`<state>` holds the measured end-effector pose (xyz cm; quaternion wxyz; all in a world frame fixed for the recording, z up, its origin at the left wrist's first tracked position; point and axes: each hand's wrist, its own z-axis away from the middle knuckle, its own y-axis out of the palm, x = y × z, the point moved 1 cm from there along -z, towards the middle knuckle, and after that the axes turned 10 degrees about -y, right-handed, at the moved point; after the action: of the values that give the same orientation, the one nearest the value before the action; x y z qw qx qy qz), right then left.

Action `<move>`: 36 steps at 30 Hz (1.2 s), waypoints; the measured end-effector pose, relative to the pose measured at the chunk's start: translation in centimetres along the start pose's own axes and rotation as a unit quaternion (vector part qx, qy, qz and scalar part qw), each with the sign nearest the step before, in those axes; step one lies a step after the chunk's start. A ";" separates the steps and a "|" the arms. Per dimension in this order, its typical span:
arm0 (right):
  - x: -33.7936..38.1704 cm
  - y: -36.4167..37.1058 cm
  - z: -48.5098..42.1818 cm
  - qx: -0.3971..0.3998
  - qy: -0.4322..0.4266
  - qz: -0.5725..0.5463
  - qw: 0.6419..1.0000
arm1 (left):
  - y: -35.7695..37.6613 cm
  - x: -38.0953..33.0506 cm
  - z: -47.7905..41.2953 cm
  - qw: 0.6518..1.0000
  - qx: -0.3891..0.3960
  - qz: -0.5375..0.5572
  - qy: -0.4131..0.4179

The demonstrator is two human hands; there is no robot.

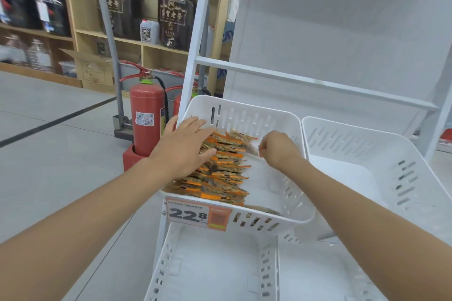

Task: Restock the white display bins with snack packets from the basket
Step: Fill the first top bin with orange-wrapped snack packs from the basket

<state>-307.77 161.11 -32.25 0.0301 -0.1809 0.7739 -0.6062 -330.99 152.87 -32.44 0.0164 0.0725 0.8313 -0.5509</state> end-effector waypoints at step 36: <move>5.6 -0.3 -2.9 -0.066 -0.073 -0.372 0.923 | -1.6 1.7 -6.4 0.983 -0.121 -0.131 -0.032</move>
<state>-313.67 161.98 -30.21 -0.1534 -0.5014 0.6845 -0.5065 -332.54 158.33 -28.59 -0.0205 -0.0575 0.8932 -0.4456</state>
